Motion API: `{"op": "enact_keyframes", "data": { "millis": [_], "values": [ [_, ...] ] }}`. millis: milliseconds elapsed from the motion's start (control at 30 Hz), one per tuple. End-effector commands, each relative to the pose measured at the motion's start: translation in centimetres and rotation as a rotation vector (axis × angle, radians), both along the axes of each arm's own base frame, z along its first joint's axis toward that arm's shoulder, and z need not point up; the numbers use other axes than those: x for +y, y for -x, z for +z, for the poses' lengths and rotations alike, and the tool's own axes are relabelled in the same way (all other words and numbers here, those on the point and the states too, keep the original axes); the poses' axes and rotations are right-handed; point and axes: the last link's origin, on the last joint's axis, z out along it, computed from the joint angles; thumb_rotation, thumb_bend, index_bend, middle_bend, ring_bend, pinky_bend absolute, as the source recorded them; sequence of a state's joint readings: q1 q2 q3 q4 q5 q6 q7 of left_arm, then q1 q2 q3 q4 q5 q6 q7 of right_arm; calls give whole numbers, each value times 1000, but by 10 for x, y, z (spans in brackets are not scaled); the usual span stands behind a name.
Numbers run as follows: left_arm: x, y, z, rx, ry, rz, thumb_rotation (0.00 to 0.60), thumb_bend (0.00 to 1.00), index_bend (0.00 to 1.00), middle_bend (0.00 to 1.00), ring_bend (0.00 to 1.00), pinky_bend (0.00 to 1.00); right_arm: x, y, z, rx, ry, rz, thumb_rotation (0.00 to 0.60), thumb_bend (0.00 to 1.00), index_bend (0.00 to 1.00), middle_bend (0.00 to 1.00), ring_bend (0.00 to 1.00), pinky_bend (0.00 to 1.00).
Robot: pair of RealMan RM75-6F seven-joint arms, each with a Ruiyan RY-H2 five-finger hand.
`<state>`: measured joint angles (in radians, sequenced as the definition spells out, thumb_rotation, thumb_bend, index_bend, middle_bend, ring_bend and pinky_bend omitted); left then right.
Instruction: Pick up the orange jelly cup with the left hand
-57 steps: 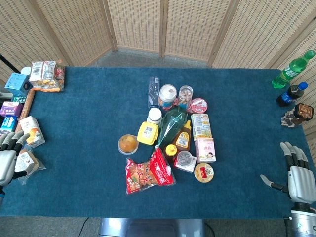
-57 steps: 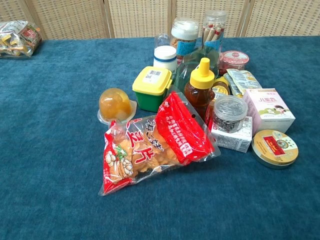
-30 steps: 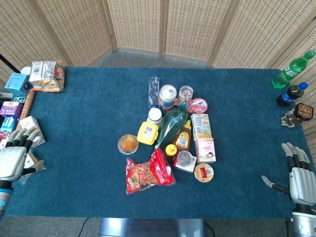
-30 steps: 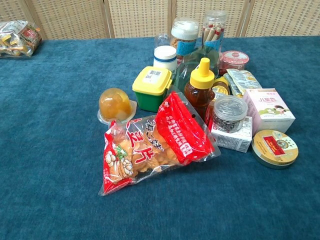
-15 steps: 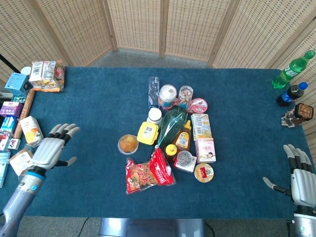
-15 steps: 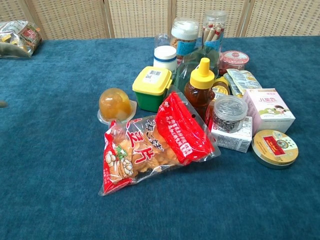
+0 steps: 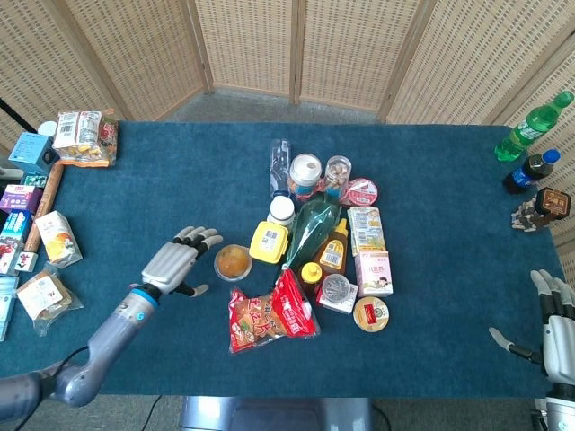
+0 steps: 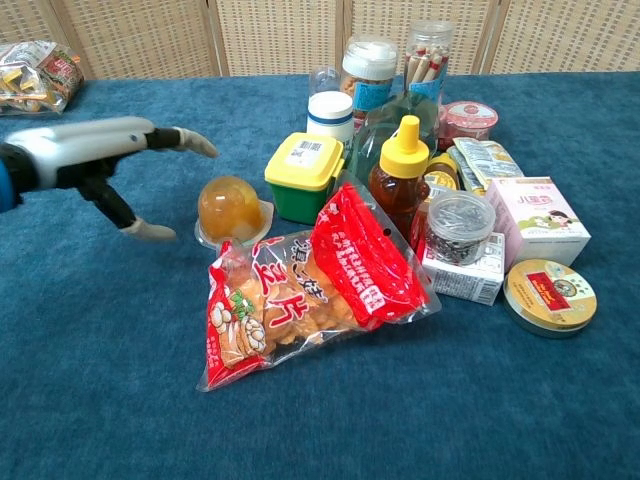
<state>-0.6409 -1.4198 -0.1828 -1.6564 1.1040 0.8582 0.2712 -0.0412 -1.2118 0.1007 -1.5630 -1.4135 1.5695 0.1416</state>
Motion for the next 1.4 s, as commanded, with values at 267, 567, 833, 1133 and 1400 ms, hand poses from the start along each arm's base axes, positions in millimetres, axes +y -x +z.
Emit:
{"op": "enact_keyframes", "data": {
  "millis": [267,567,833,1133,1400],
  "values": [
    [20,-15,-37,-49,29,46,600,286,269,145,143,0,9,6,5,-17,13,-27,526,0,0,0,0,0],
    [25,-11,-50,-57,7,76,600,362,568,363,497,475,13,6,10,-34,26,-33,527,0,0,0,0,0],
    [28,-4,-35,-95,-56,99,600,407,647,486,604,596,12,4,10,-35,23,-28,523,0,0,0,0,0],
    [20,4,30,-232,-140,120,600,404,643,485,605,597,8,4,2,-44,3,-23,527,0,0,0,0,0],
    [12,3,95,-379,-244,95,600,399,640,485,604,597,3,2,-2,-43,-9,-17,532,0,0,0,0,0]
  ]
}}
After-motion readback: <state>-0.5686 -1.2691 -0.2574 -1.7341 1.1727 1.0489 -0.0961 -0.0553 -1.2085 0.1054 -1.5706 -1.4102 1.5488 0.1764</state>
